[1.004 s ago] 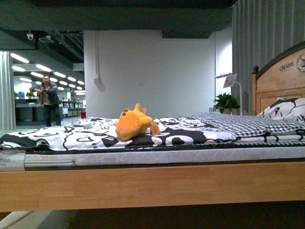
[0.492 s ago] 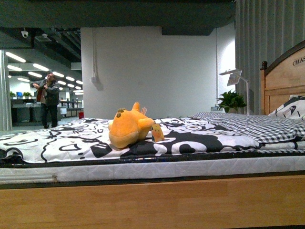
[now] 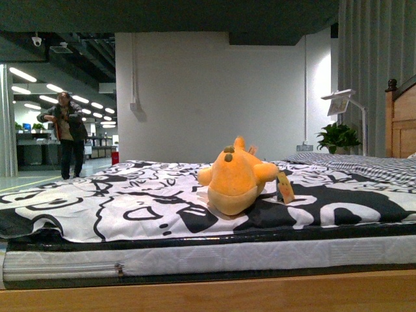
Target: Put away toys
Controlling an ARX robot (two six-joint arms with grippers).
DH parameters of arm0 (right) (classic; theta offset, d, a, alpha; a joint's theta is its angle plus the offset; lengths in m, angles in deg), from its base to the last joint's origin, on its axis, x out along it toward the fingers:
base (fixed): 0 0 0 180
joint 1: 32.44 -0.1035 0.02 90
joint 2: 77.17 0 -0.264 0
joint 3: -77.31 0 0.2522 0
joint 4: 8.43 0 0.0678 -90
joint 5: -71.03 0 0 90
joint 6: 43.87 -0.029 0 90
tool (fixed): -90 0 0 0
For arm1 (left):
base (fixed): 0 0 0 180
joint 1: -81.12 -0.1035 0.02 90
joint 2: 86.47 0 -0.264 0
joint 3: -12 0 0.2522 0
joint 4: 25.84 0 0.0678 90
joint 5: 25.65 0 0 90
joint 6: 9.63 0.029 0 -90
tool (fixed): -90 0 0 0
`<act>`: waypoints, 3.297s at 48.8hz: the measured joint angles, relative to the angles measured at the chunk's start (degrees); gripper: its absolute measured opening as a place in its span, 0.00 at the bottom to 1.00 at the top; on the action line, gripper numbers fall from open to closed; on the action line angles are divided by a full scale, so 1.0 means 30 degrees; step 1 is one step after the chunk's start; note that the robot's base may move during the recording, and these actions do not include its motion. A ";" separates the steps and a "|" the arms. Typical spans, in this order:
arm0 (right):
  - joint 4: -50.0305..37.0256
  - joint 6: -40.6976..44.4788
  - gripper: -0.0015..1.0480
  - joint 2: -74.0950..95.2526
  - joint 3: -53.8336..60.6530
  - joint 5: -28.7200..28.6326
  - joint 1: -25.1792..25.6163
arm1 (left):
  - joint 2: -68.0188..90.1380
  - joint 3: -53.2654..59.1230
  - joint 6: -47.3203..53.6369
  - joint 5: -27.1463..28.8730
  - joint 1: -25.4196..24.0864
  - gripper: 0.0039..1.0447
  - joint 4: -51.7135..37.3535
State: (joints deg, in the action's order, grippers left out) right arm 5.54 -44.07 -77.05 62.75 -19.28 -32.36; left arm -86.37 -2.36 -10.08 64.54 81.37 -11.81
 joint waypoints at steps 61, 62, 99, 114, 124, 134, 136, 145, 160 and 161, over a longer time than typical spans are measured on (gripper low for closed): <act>-0.8400 -0.2579 0.94 1.3012 -0.5960 -0.2659 -0.0102 | 0.0000 0.0000 0.0007 -0.0066 0.0000 0.94 0.0000; -0.8794 -0.2550 0.94 1.3886 -0.6564 -0.2251 -0.0619 | 0.0000 0.0000 0.0007 -0.0058 0.0000 0.94 0.0000; -0.8612 -0.0998 0.94 2.8735 -2.0196 0.4488 -0.6958 | 0.0000 0.0000 0.0007 -0.0058 0.0000 0.94 0.0000; -0.7220 -0.0612 0.94 3.2166 -2.3423 0.5909 -0.7191 | 0.0000 0.0000 0.0007 -0.0058 0.0000 0.94 0.0000; -0.7067 -0.0029 0.94 3.3441 -2.3897 0.6717 -0.7847 | 0.0000 0.0000 0.0007 -0.0058 0.0000 0.94 0.0000; -0.7460 0.0780 0.94 3.4082 -2.3933 0.7468 -0.8080 | 0.0000 0.0000 0.0007 -0.0058 0.0000 0.94 0.0000; -0.7475 0.0867 0.94 3.4155 -2.3933 0.7643 -0.8080 | 0.0000 0.0000 0.0007 -0.0058 0.0000 0.94 0.0000; -0.7562 0.1107 0.94 3.4315 -2.3627 0.8400 -0.7985 | 0.0000 0.0000 0.0007 -0.0058 0.0000 0.94 0.0000; -0.8153 -0.0029 0.47 3.2064 -2.1012 0.6921 -0.7555 | 0.0000 0.0000 0.0007 -0.0058 0.0000 0.94 0.0000; -0.8138 -0.0175 0.43 3.1707 -2.0779 0.6644 -0.7482 | 0.0000 0.0000 0.0007 -0.0058 0.0000 0.94 0.0000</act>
State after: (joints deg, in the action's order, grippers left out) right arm -18.87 -44.60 18.07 0.42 0.65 -54.81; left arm -86.37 -2.36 -10.06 64.36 81.37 -11.81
